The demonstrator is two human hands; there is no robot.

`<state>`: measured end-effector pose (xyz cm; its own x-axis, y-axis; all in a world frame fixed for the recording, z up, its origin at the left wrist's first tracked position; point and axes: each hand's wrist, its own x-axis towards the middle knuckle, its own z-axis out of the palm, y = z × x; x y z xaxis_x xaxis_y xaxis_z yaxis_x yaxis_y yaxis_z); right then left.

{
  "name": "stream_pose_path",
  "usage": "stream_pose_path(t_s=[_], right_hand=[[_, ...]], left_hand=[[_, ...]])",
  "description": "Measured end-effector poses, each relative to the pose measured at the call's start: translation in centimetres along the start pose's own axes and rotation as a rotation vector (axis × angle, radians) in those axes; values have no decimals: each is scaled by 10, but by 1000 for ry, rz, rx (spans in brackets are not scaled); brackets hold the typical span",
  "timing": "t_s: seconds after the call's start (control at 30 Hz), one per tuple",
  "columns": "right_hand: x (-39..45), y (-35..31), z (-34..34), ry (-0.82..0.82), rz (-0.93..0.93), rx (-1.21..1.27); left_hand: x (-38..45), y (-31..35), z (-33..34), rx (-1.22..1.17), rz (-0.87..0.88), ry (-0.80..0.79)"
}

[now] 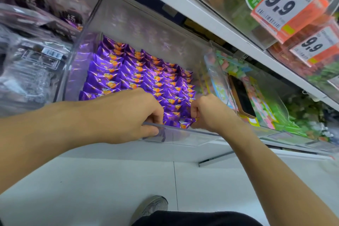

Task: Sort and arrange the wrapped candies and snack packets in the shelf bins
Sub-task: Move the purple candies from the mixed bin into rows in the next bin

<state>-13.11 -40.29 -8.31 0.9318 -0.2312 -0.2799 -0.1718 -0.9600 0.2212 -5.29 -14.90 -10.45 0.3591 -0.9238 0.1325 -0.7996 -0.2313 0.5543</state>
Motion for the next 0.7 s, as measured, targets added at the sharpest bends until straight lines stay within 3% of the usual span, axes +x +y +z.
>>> stream_pose_path(t_s=[0.23,0.7], right_hand=[[-4,-2,-12,-103,-27,6],[-8,-3,-9,-57,-51,12]], left_hand=[[0,0,-2,8,22,-8],[0,0,0,34,30,-6]])
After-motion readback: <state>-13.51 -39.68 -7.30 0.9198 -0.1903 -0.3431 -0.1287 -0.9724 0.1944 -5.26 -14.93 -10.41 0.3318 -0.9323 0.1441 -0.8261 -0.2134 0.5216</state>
